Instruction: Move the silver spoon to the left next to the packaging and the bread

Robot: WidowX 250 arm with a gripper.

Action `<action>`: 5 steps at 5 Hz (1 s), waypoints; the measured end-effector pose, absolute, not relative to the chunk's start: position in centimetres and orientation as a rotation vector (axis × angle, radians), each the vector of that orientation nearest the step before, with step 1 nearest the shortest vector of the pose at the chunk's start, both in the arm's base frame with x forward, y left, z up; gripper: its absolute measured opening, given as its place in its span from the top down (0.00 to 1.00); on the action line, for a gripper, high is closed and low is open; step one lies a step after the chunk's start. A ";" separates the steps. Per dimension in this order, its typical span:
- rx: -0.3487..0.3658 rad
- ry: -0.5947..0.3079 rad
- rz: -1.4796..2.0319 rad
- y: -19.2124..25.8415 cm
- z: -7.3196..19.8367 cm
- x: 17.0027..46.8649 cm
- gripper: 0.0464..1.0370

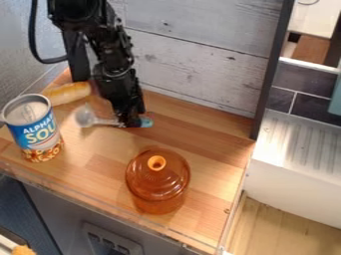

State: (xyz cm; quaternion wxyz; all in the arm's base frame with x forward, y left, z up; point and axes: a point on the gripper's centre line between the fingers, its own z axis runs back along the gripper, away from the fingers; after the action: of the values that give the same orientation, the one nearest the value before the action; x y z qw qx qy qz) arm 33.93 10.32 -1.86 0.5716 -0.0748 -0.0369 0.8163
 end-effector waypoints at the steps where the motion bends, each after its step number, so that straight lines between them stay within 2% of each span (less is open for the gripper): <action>1: -0.167 -0.091 1.928 10.4 -1.9 33.9 0.06; 2: -0.149 -0.096 1.935 10.6 -1.9 33.8 0.03; 3: -0.118 -0.090 1.918 10.4 -0.3 34.0 0.03; 5: -0.212 -0.228 1.910 9.4 6.5 34.4 0.04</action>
State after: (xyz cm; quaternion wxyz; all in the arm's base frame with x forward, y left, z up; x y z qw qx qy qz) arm 34.40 9.43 6.45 0.5674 -0.0902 -0.0972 0.8127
